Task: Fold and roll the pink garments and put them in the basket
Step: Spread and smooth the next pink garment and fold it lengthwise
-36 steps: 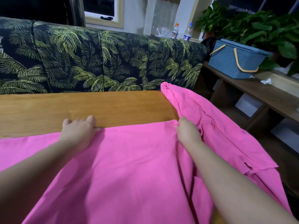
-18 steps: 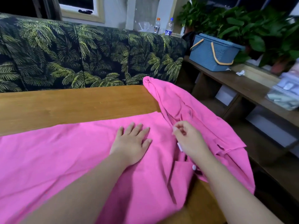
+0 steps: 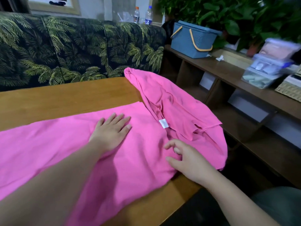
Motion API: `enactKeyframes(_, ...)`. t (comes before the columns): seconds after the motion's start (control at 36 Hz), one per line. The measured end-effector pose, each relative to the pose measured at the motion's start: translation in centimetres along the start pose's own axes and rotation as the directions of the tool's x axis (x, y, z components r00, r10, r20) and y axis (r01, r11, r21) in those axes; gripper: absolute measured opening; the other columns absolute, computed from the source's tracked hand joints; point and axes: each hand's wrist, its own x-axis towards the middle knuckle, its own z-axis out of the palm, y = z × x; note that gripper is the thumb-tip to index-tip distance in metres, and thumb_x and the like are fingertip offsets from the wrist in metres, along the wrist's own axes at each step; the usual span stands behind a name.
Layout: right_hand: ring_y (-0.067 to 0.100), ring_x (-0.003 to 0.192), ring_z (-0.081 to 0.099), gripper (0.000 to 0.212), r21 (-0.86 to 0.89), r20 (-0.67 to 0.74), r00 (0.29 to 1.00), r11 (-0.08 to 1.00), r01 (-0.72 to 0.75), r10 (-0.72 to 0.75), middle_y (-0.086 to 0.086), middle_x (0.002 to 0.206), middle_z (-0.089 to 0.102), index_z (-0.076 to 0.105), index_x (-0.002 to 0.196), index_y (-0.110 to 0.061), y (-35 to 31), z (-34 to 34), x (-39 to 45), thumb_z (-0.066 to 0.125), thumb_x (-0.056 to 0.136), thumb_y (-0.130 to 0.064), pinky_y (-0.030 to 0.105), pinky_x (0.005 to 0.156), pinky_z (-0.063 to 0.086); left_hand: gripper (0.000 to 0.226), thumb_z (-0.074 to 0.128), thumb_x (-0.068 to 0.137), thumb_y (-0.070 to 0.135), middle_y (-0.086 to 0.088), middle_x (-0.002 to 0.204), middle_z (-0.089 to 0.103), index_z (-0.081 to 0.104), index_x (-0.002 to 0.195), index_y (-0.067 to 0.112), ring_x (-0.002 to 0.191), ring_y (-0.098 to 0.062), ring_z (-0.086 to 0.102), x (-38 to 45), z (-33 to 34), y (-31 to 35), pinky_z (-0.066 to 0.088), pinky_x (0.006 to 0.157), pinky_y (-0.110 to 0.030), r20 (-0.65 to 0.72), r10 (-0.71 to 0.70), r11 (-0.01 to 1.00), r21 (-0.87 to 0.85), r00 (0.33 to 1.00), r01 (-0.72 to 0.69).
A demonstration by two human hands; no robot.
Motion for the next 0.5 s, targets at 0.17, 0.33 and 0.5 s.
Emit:
enactKeyframes(0.17, 0.001, 0.084, 0.063, 0.041, 0.193, -0.008, 0.998, 0.980, -0.053, 0.055, -0.002, 0.081, 0.067, 0.049, 0.112, -0.034, 2.8, -1.1, -3.4, 0.074, 0.082, -0.022, 0.016, 0.078, 0.045, 0.052, 0.017, 0.100, 0.054, 0.013, 0.161, 0.002, 0.009, 0.150, 0.043, 0.148, -0.011, -0.004, 0.1, 0.0, 0.0, -0.001, 0.119, -0.041, 0.015, 0.003, 1.000, 0.023, 1.000, -0.003)
enactKeyframes(0.33, 0.006, 0.076, 0.062, 0.045, 0.207, -0.107, 0.990, 0.976, -0.064, 0.088, -0.005, 0.067, 0.061, 0.039, 0.125, -0.037, 2.4, -0.3, -2.7, 0.065, 0.088, -0.036, 0.030, 0.081, 0.051, 0.053, 0.023, 0.097, 0.059, 0.011, 0.161, 0.000, 0.009, 0.148, 0.050, 0.148, -0.015, -0.004, 0.2, 0.0, -0.1, 0.000, 0.119, -0.044, 0.038, 0.023, 0.997, 0.072, 0.999, -0.026)
enactKeyframes(0.5, 0.002, 0.064, 0.062, 0.035, 0.197, -0.100, 0.990, 0.977, -0.078, 0.099, -0.009, 0.054, 0.058, 0.044, 0.125, -0.031, 2.3, -0.8, -2.3, 0.059, 0.094, -0.025, 0.017, 0.061, 0.044, 0.069, 0.010, 0.079, 0.072, 0.012, 0.161, 0.000, 0.008, 0.146, 0.054, 0.148, -0.015, -0.004, 0.2, -0.1, -0.3, 0.000, 0.119, -0.044, 0.058, 0.034, 0.996, 0.080, 0.998, -0.038)
